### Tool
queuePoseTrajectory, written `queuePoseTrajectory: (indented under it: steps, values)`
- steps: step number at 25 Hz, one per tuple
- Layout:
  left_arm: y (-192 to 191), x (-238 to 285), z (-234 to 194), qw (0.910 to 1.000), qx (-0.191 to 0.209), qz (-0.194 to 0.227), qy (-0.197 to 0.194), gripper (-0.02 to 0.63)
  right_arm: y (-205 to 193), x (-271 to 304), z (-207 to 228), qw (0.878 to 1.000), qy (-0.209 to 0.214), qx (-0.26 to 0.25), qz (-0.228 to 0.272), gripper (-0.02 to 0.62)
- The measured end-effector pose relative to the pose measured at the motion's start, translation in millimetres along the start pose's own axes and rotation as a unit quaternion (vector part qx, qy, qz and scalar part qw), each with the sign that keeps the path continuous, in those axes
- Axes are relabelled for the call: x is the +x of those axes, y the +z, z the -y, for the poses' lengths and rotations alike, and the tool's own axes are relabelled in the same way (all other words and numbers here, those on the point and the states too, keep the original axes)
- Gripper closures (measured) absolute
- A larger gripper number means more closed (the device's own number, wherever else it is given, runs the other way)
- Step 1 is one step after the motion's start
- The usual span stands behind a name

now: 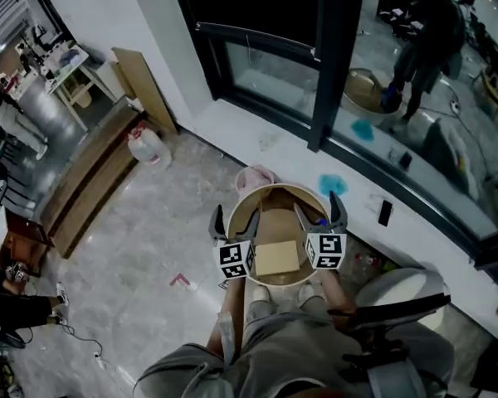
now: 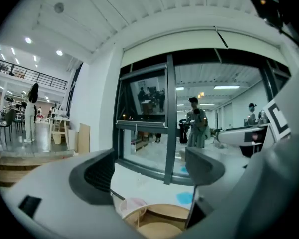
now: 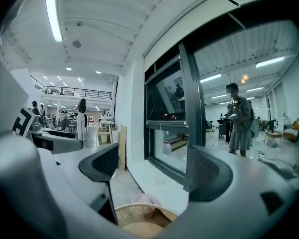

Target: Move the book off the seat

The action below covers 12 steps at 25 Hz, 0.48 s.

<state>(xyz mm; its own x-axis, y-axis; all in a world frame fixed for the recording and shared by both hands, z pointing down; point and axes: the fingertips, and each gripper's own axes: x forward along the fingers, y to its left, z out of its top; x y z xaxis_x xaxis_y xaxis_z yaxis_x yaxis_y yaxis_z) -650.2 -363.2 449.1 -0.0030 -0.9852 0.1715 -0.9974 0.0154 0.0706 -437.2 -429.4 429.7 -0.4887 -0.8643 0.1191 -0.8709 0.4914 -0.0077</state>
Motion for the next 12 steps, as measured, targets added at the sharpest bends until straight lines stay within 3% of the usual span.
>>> queuePoseTrajectory:
  steps: [7,12]
  values:
    - [118.8,-28.0,14.6,0.9968,0.007,0.080,-0.001,0.150,106.4,-32.5,9.8,0.998,0.034,0.002,0.060,0.160]
    - [147.0,-32.8,15.5,0.9947,0.025,0.096,0.027,0.150,123.5,-34.3,9.5,0.996,0.038,0.002,0.082,0.160]
